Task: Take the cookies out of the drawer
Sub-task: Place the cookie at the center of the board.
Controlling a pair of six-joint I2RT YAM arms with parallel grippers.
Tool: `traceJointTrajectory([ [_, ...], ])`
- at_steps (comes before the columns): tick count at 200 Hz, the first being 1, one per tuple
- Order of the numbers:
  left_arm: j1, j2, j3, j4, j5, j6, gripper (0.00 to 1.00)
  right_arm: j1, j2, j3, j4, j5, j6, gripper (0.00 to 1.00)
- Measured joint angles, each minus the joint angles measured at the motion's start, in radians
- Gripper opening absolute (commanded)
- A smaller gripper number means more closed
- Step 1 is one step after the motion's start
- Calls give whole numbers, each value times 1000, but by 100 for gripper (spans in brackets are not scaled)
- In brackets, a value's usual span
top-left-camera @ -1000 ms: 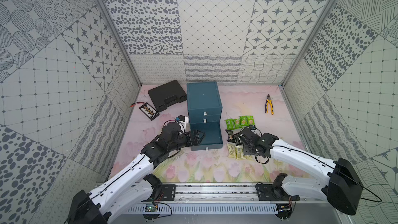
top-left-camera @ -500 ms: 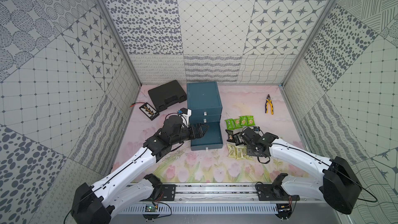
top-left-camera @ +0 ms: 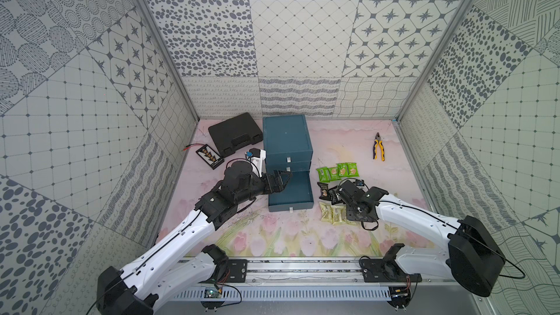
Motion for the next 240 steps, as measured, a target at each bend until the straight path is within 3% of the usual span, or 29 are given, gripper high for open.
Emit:
traceJointTrajectory([
  [61,0,-37,3,-23,-32,20,99,-4,-81,-3,3,30,19,70],
  [117,0,-42,18,-37,-40,39,99,-183,-164,-87,115,-58,20,66],
  [181,0,-58,13,-53,-55,43,99,-211,-133,-109,222,-162,-8,59],
  [240,0,-67,13,-61,-62,45,99,-211,-86,-110,293,-203,-25,59],
])
